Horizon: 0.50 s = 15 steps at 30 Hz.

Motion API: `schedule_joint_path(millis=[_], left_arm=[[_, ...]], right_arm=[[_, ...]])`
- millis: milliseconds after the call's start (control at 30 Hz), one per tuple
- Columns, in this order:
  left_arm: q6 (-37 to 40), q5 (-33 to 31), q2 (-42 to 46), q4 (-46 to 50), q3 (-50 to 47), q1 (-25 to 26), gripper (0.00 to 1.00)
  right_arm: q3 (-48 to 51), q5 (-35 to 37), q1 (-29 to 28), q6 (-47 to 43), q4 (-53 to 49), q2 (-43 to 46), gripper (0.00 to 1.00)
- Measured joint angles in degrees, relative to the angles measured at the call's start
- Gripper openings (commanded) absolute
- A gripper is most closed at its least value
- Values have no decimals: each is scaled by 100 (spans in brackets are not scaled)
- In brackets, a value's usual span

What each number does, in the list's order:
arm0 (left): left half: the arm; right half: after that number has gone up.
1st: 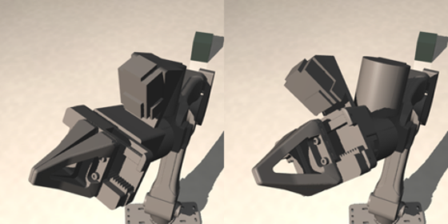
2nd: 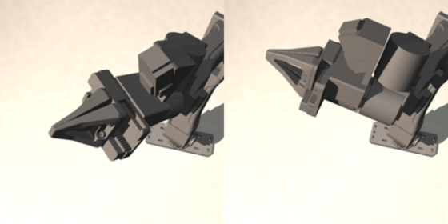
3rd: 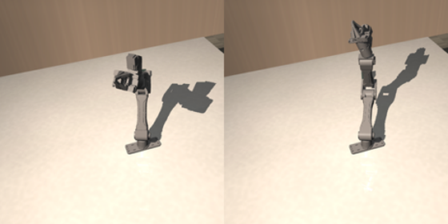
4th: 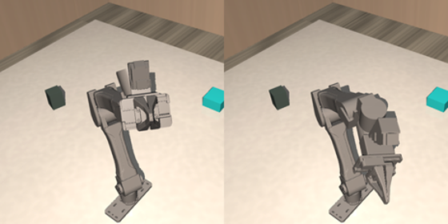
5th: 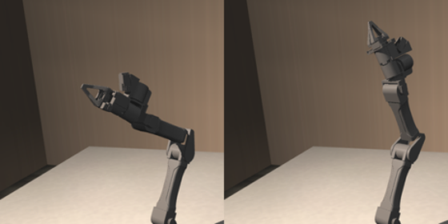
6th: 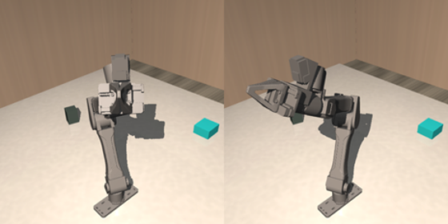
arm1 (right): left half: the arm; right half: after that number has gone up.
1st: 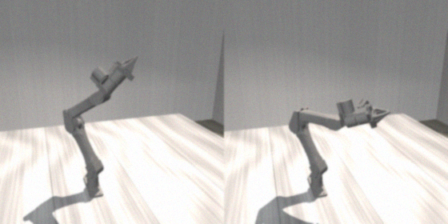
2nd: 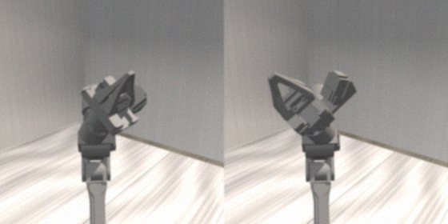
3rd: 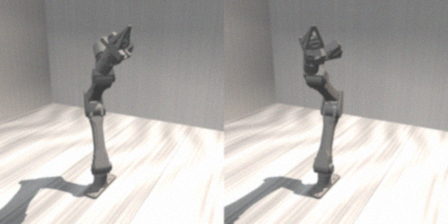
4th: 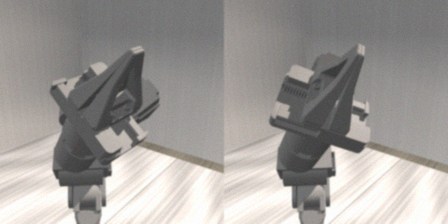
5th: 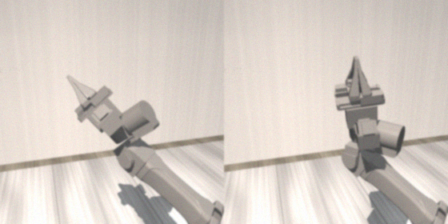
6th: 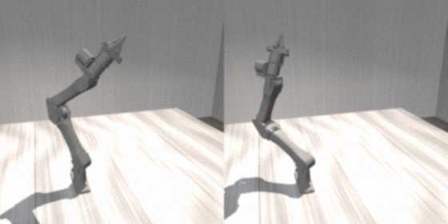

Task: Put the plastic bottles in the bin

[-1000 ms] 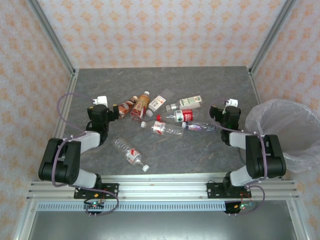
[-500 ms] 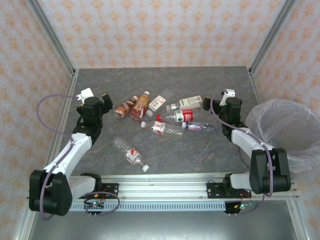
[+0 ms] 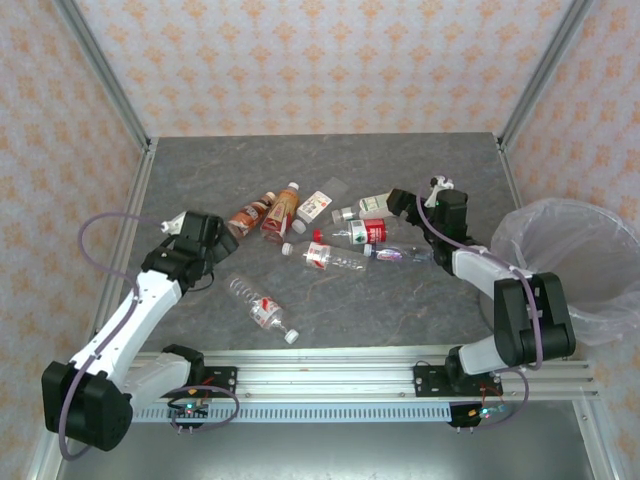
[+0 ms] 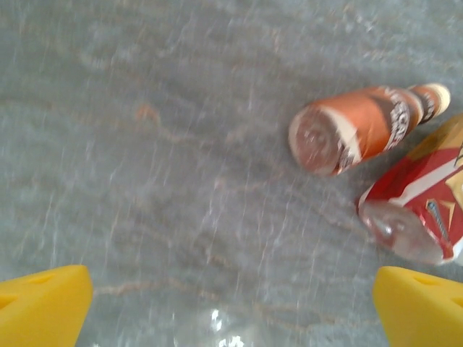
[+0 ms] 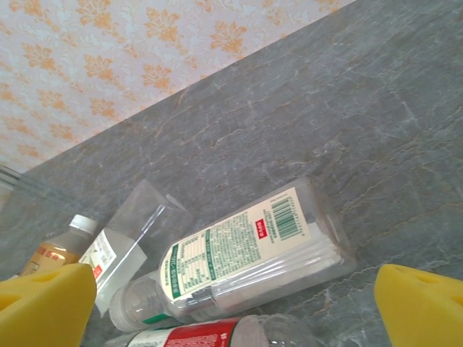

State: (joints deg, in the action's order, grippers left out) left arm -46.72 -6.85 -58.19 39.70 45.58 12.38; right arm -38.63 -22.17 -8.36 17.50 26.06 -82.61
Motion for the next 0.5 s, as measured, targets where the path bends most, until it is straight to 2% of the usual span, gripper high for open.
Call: schedule_joint_path(millis=[167, 333, 500], left_arm=[[-625, 527, 109, 675, -11, 2, 100], [-1084, 1176, 160, 868, -195, 59, 100], [-1521, 1519, 35, 850, -306, 151, 100]], right_arm=[[-2, -120, -52, 101, 223, -68, 99], [-2, -238, -61, 149, 341, -70, 99], [-2, -275, -61, 205, 358, -44, 99]])
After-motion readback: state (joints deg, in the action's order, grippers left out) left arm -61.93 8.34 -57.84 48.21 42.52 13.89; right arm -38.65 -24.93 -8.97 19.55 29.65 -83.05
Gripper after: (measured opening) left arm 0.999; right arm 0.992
